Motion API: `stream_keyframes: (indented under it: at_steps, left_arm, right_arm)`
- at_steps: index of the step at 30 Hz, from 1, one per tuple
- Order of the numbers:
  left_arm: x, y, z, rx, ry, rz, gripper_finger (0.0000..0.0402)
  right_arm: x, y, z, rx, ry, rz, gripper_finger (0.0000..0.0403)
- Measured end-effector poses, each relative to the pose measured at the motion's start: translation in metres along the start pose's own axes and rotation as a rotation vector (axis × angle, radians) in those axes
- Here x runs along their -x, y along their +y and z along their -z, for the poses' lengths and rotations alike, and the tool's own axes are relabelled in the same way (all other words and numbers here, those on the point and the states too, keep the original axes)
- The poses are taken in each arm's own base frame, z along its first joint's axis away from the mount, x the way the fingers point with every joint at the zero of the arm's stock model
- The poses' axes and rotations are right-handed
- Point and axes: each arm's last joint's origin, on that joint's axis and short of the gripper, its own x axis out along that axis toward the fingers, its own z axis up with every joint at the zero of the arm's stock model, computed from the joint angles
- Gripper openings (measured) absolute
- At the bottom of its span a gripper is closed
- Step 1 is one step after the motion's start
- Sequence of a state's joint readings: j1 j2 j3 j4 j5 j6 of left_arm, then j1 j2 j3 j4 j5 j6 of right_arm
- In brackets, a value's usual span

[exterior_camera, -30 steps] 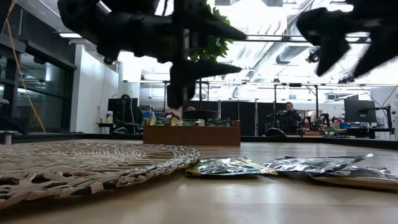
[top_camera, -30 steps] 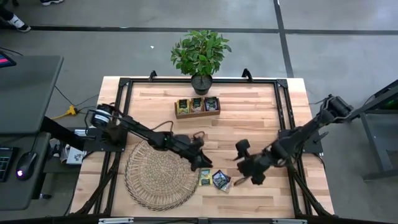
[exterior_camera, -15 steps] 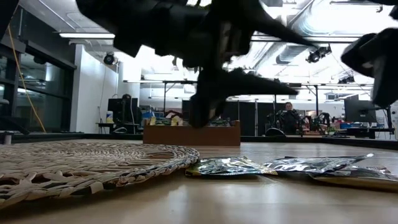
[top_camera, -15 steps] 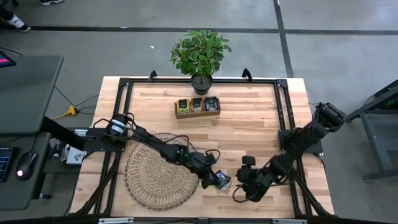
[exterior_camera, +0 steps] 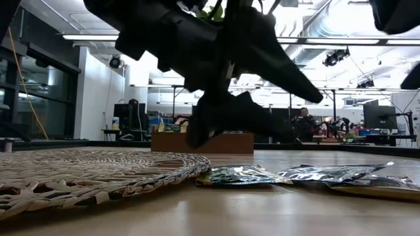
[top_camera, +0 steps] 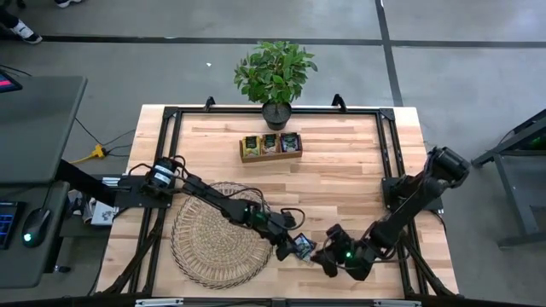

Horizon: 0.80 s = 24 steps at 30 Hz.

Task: Pick & Place Tea
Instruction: Put the blue tea bag into the right section of the wooden organizer

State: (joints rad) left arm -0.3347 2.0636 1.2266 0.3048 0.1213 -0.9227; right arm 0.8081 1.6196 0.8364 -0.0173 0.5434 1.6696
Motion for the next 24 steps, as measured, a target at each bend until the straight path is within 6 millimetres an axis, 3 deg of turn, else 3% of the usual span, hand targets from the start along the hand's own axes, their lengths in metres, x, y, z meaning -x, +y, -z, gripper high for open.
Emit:
stream_keyframes:
  at_steps: [11,24]
  left_arm:
    - [0.000,0.003,0.000,-0.062,-0.019,-0.051,0.0175]
    - [0.000,0.003,0.002,-0.059,0.023,-0.024,0.0175]
  right_arm:
    - [-0.031,-0.001,0.024,-0.177,0.057,-0.129,0.0194]
    - [-0.024,-0.013,0.040,-0.178,0.192,-0.023,0.0194]
